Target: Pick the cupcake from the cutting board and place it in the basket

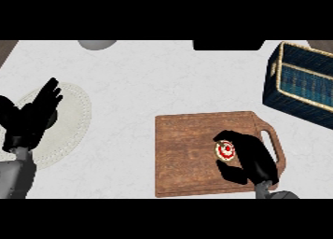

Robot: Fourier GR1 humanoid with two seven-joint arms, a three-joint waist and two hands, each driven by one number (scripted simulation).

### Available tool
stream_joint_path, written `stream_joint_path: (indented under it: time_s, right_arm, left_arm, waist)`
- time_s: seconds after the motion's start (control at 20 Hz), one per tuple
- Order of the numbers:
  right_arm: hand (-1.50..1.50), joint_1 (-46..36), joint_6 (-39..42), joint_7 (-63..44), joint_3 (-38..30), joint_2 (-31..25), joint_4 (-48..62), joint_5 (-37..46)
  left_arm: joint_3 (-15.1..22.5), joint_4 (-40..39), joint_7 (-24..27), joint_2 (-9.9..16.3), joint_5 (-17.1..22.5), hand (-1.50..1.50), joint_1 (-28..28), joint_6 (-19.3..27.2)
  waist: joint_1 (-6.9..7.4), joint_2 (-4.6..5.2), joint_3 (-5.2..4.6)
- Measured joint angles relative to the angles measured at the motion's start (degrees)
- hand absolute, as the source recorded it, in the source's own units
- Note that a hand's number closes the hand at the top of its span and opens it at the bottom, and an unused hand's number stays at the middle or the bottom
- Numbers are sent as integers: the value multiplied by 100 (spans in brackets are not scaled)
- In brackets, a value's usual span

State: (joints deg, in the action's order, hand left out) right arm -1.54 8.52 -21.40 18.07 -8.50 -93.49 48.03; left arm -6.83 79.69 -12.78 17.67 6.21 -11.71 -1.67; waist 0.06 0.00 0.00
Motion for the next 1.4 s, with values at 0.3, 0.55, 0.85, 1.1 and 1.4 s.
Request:
stream_joint_path:
  time_s: [0.3,0.55,0.85,1.1,1.4]
  right_arm:
    - [150,-179,25,67,33,150,228,302]
    - [150,-47,122,-769,955,574,-281,624]
    - [150,-161,75,-1892,2066,784,-628,736]
    - [150,85,-339,-2150,2483,830,-1229,490]
    - [150,-97,-1575,-1904,2812,729,-1688,491]
  left_arm:
    - [-110,-57,52,-71,-108,0,-25,-64]
    - [-104,-86,48,-144,-189,0,-67,-33]
    - [-192,-2,-27,-107,-165,0,-31,-131]
    - [-201,-5,-44,-148,-194,0,-62,-133]
    - [-181,-79,-15,-199,-253,0,-69,-87]
  waist:
    - [-5,-11,-8]
    - [-11,-10,-4]
    - [-1,-7,-1]
    - [-8,-6,1]
    - [-39,-18,2]
